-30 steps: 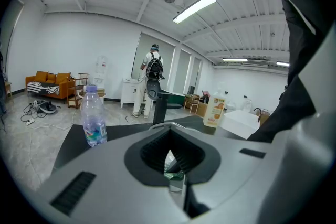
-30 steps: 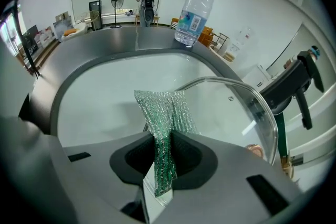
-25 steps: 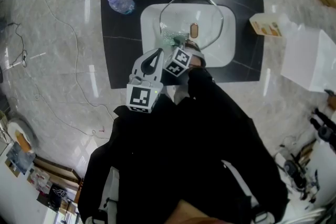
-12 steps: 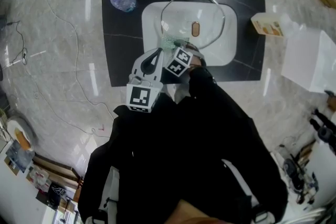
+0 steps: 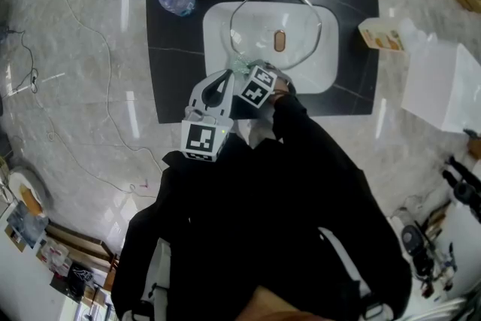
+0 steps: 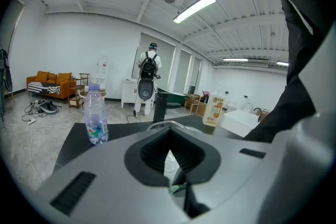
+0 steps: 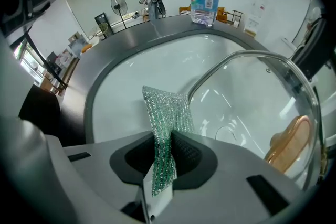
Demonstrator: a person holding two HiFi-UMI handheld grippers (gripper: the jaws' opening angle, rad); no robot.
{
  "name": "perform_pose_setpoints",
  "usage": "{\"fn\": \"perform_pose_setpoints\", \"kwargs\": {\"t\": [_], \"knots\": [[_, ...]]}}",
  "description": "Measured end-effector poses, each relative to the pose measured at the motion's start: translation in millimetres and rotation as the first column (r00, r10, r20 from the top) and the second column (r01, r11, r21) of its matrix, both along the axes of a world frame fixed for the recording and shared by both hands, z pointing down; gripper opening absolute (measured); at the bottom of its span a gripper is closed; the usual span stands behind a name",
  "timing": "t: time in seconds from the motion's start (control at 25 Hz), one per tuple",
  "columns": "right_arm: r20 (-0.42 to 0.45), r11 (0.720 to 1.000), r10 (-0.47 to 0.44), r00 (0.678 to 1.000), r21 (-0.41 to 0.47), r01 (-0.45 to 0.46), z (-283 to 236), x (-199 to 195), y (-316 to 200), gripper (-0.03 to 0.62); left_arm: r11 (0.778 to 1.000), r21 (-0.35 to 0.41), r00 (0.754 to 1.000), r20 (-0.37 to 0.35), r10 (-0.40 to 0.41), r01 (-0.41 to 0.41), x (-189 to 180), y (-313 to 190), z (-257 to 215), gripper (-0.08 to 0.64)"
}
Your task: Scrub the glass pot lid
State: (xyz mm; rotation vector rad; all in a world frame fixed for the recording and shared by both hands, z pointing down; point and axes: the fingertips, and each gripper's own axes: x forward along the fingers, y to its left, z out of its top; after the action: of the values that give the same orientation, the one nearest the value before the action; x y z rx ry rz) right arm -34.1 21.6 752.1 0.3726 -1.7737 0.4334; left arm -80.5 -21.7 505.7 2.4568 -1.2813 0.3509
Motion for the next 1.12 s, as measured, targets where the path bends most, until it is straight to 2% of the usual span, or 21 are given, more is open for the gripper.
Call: {"fn": "perform_pose_setpoints", "kwargs": {"t": [0.24, 1.12], "knots": [[0.021, 0.995, -0.048, 0.999, -0.088, 0.049, -7, 3, 15, 0.069, 1.000, 0.006, 1.000, 0.004, 0.009, -0.009, 0, 2, -2, 0.003], [-0.027, 1.000, -0.021, 0.999, 0.015, 0.022, -16, 19, -47, 0.069, 1.000, 0.018, 1.000, -0.001, -0.009, 0.009, -4, -6, -9, 0.003]]}}
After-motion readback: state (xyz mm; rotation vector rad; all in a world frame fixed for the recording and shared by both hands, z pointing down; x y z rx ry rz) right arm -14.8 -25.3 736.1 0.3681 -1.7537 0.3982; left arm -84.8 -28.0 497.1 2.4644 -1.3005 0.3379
